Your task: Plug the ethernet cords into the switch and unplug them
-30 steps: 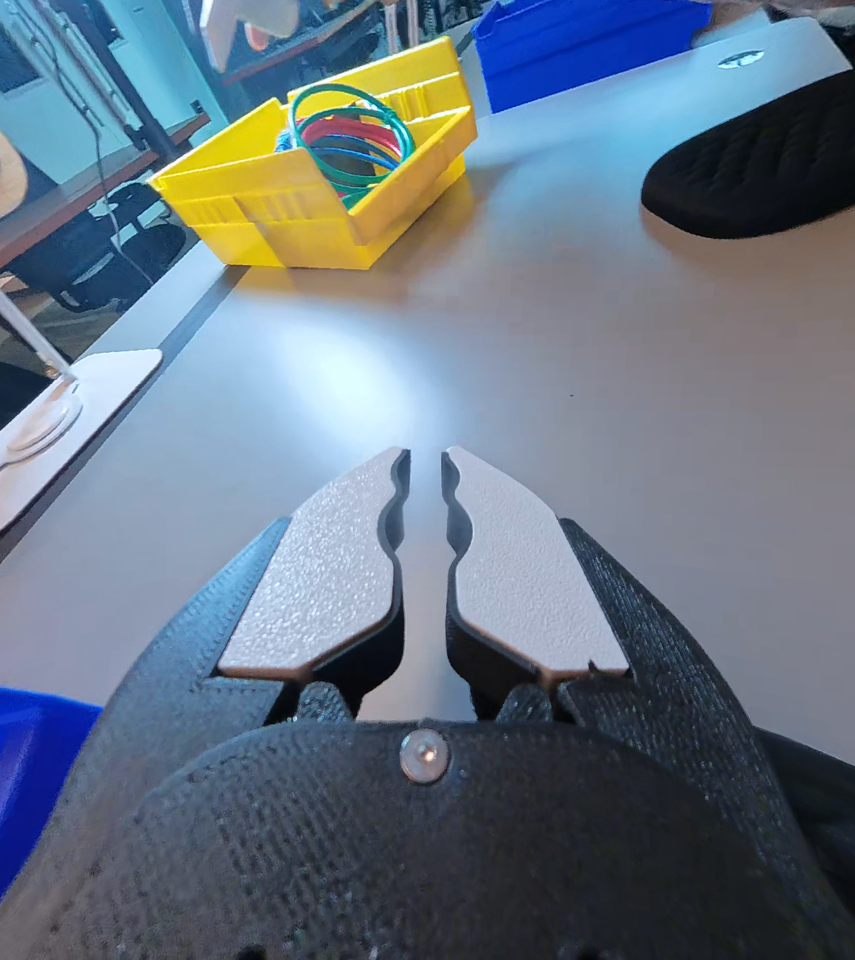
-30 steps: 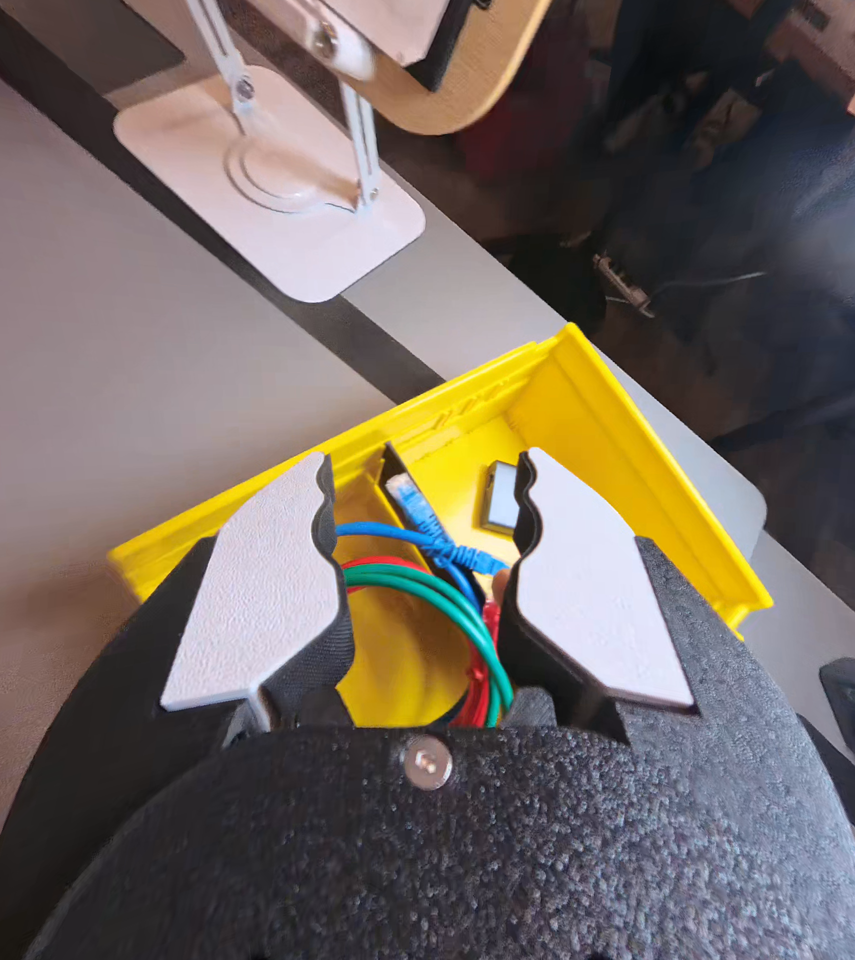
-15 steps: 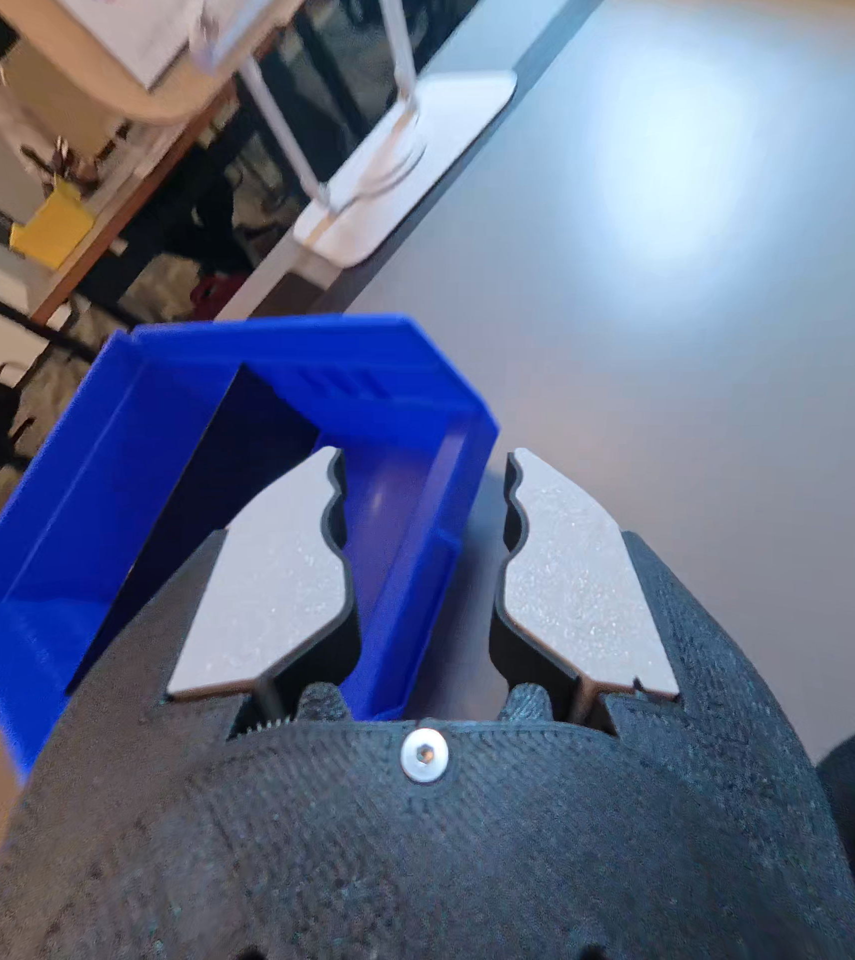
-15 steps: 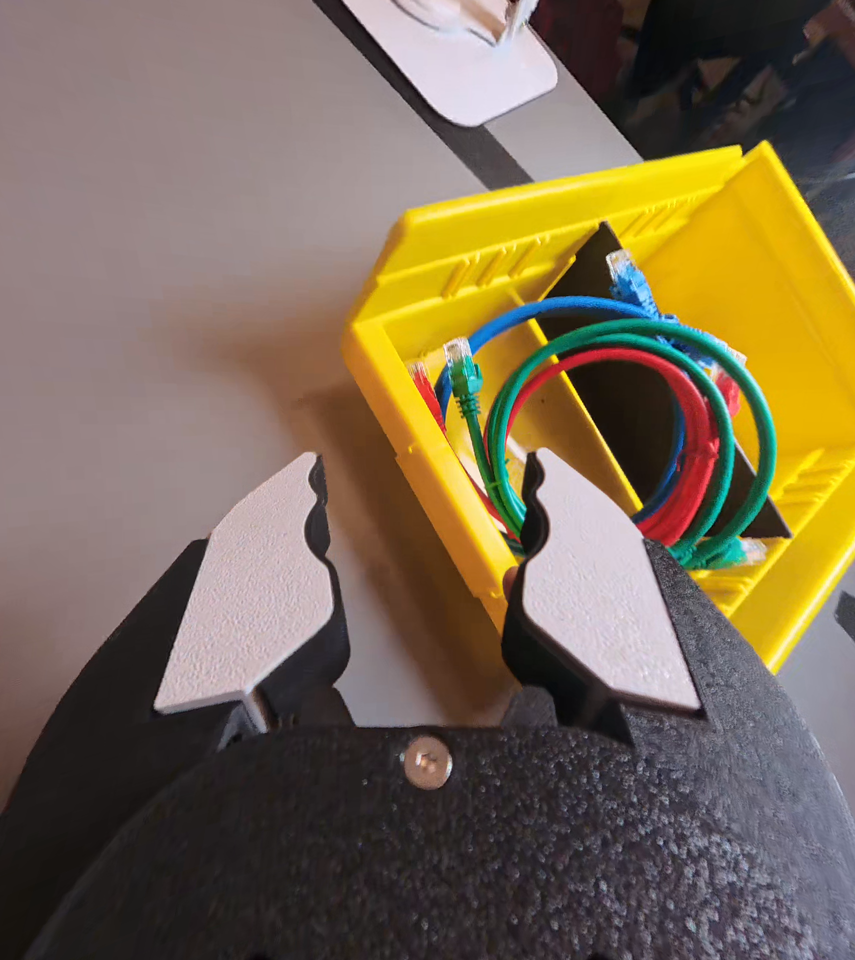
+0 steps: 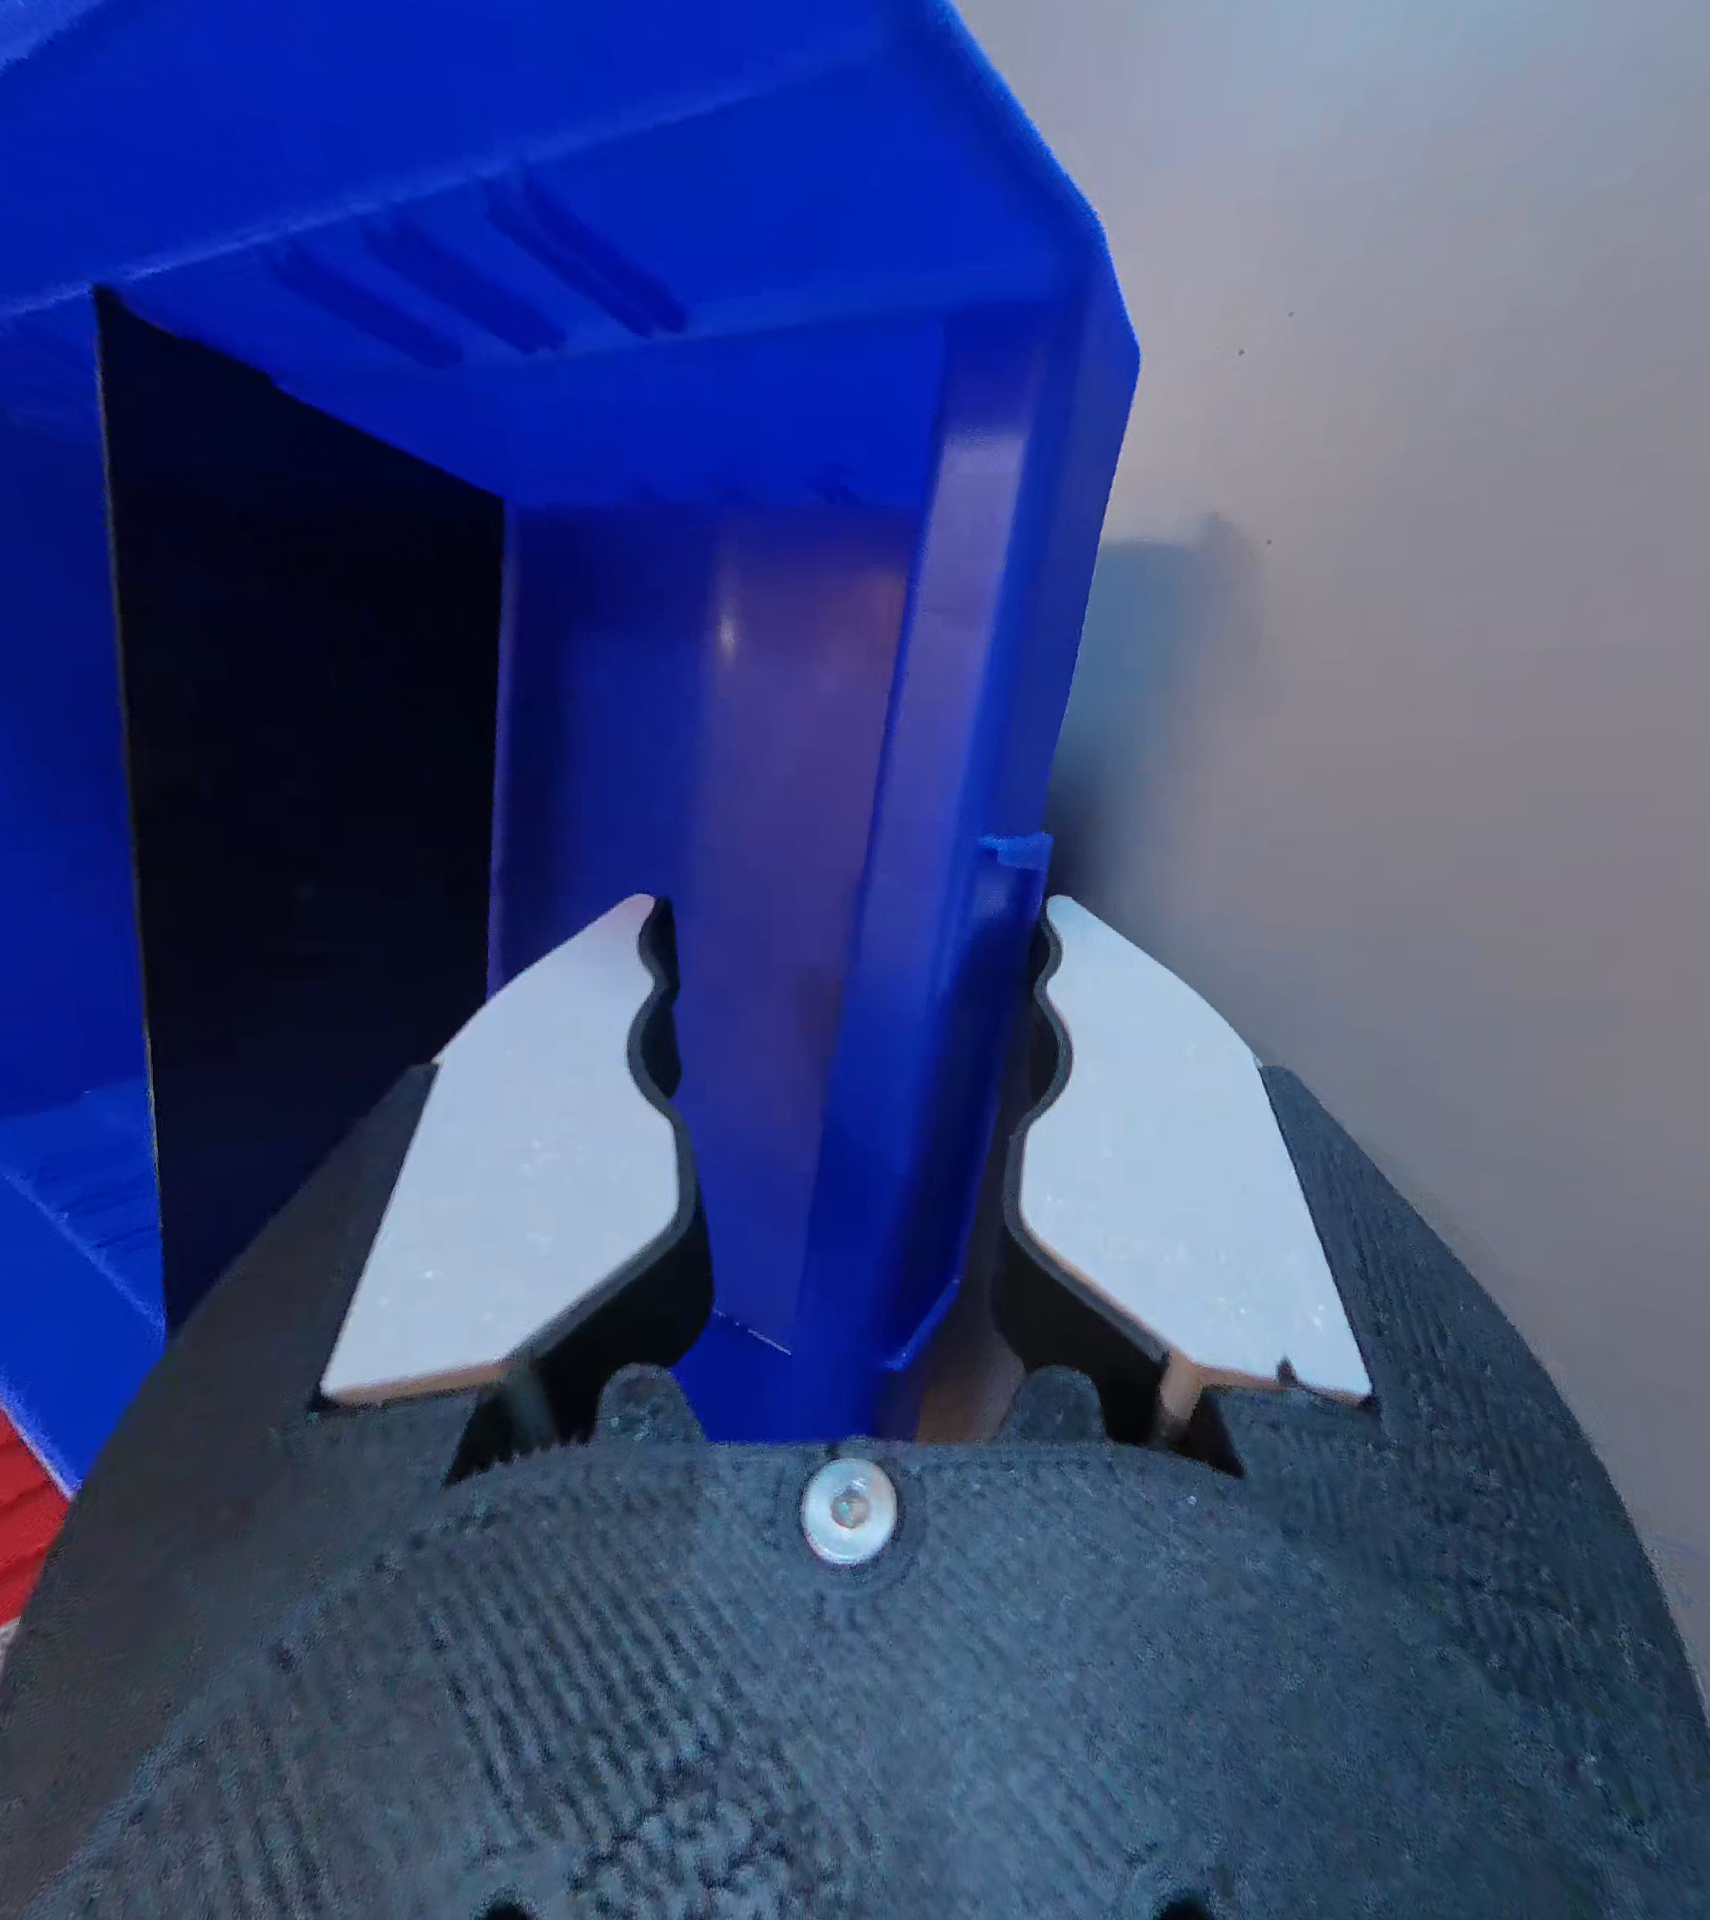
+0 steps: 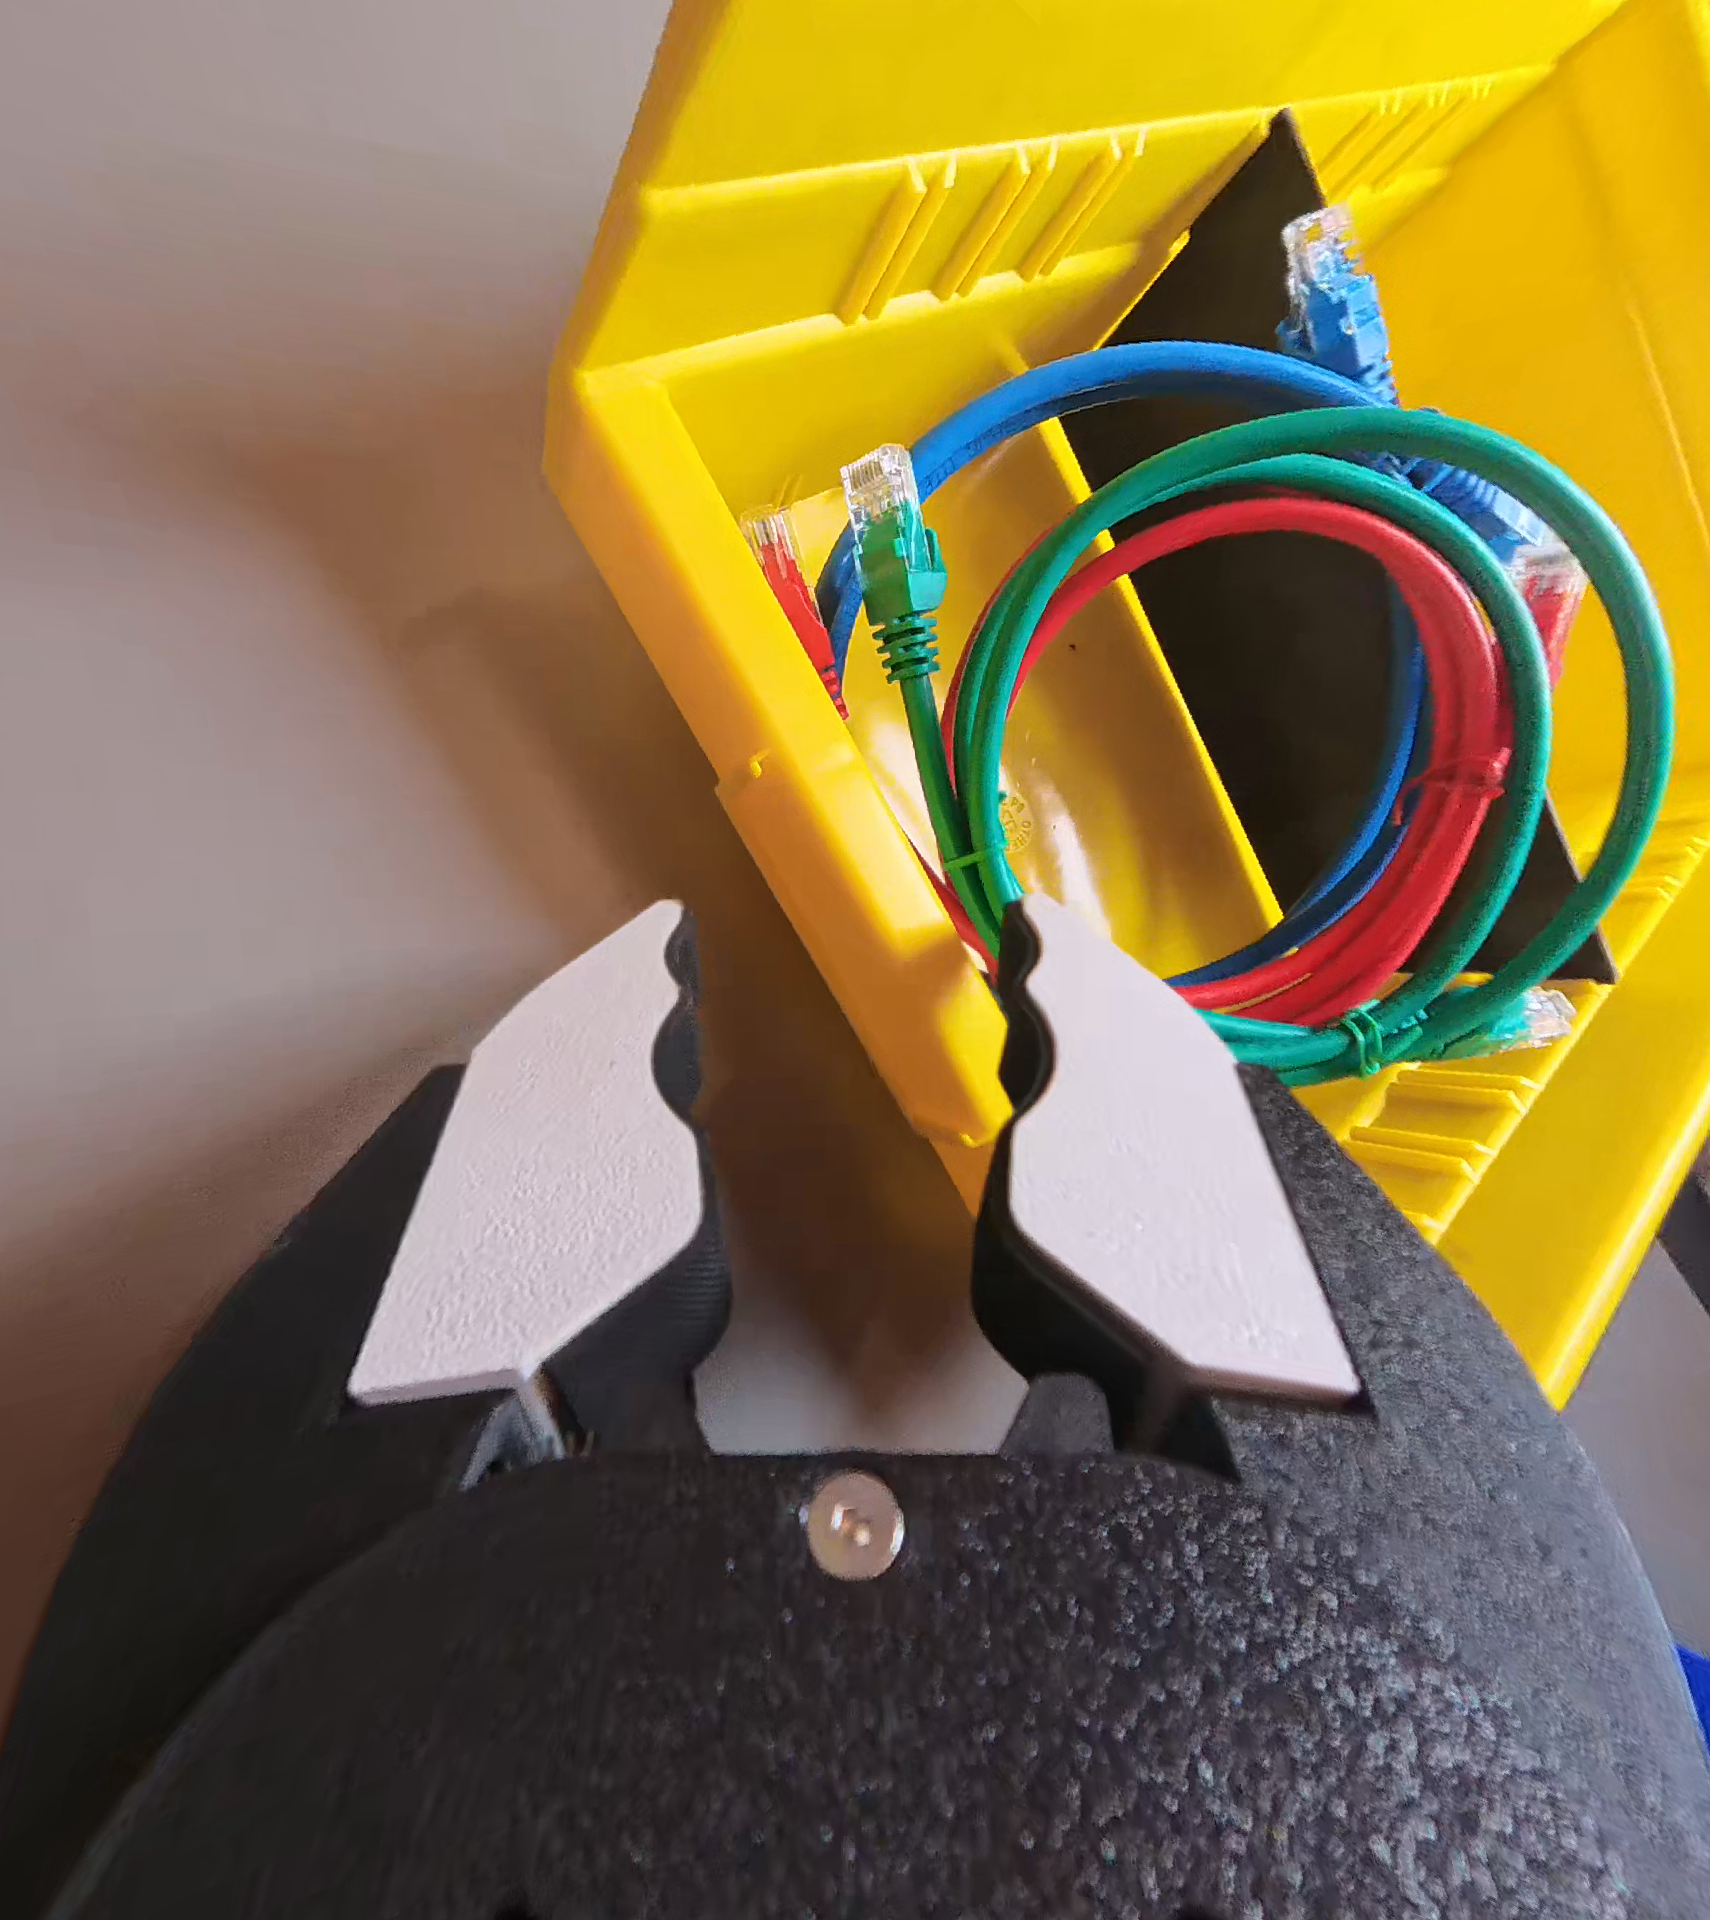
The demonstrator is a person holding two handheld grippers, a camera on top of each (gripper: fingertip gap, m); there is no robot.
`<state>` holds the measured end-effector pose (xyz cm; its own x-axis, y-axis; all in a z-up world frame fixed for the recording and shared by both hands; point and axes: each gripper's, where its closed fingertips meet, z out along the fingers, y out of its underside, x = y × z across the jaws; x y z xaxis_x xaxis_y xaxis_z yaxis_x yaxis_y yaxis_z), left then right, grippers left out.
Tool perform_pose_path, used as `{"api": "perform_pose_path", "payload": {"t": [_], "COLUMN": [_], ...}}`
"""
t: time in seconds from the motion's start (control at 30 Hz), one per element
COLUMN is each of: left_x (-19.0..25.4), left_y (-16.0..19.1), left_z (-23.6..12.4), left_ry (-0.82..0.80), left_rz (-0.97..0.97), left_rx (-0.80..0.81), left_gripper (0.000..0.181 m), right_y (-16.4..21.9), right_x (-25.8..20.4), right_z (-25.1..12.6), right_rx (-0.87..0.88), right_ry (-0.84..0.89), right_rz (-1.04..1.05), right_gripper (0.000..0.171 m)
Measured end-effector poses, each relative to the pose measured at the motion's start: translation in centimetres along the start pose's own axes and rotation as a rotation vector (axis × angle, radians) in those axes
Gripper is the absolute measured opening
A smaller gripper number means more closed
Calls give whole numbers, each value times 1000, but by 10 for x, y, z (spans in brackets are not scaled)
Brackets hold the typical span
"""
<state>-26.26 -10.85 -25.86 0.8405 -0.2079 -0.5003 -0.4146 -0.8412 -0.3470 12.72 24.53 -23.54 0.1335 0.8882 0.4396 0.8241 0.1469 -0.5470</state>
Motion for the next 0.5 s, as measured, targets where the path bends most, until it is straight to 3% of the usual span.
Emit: {"api": "perform_pose_path", "payload": {"t": [0.13, 0.27, 0.5], "left_x": [3, 15, 20], "left_y": [-2, -3, -15], "left_z": [1, 2, 4], "left_ry": [43, 121, 105], "left_rz": [55, 113, 178], "left_rx": [-32, -24, 48], "left_gripper": [57, 32, 29], "right_y": [-1, -6, -18], "right_x": [4, -1, -46], "right_z": [6, 5, -15], "right_rx": [-24, 9, 103], "right_ry": [2, -29, -65], "right_rz": [-81, -138, -254], "right_gripper": [30, 25, 22]}}
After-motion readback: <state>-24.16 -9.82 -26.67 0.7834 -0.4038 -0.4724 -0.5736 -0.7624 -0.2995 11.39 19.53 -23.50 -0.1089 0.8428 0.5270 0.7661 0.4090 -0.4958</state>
